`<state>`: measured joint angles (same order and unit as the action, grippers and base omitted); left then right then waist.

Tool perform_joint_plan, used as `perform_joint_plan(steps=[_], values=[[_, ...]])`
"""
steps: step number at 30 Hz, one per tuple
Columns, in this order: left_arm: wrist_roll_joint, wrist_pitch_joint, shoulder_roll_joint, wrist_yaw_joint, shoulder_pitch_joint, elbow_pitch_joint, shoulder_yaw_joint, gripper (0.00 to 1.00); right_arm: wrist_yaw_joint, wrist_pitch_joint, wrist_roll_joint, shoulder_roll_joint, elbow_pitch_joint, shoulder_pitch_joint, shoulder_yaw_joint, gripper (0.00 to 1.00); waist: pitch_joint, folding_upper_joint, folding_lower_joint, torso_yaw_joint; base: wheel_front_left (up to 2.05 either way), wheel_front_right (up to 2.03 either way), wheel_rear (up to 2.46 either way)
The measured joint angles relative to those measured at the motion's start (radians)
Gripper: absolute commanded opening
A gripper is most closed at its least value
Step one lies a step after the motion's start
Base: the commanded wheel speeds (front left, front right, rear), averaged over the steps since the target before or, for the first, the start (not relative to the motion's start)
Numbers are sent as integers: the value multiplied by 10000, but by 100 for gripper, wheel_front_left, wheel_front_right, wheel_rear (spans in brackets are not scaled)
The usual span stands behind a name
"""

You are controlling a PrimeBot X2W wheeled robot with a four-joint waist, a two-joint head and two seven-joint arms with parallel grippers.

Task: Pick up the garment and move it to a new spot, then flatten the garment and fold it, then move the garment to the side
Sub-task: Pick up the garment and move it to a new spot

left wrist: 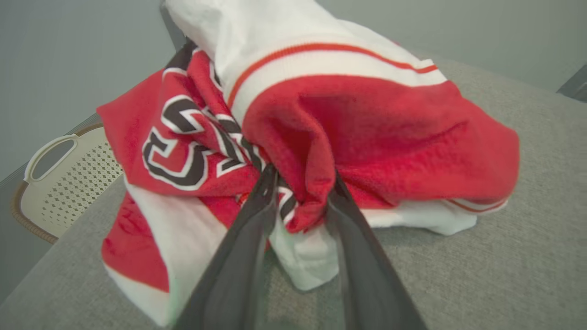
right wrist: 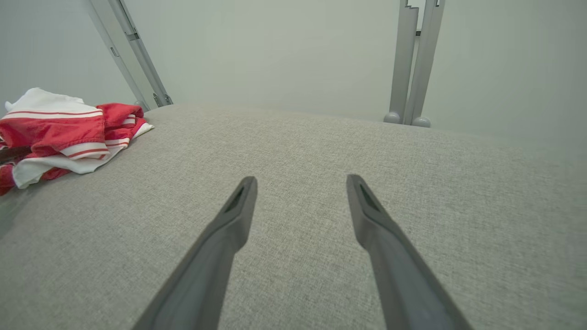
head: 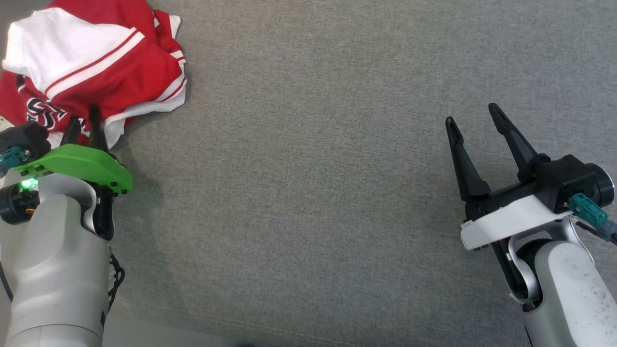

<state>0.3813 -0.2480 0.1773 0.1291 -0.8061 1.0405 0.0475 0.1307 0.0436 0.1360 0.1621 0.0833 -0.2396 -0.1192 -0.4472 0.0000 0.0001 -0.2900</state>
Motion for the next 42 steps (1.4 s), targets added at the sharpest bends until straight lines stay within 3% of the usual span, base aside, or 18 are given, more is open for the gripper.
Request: perform_joint_plan(steps=[5,9,15,23,33,42], values=[[21,-107,397,17,198,-545,71,0,0,209,-19,-127,-134,1,113,100,203,0,0,127,0,0,0],[-188,-142,591,-73,978,-1985,518,0,0,389,-31,-276,-295,146,140,100,634,0,0,151,0,0,0],[-732,-144,581,-341,2508,-4006,915,0,0,612,19,-508,-525,624,159,100,1507,0,0,211,0,0,0],[-1283,92,255,-579,4655,-5994,460,0,0,813,209,-794,-784,1482,36,100,2833,0,0,502,0,0,0],[-1549,1312,-777,-207,5207,-7660,-1873,0,0,725,240,-940,-604,1747,219,100,3615,0,0,1723,0,0,0],[-1306,1486,-1252,-25,3479,-7599,-5033,0,0,953,410,-1049,-604,1611,529,100,3389,1,0,3444,0,0,0]])
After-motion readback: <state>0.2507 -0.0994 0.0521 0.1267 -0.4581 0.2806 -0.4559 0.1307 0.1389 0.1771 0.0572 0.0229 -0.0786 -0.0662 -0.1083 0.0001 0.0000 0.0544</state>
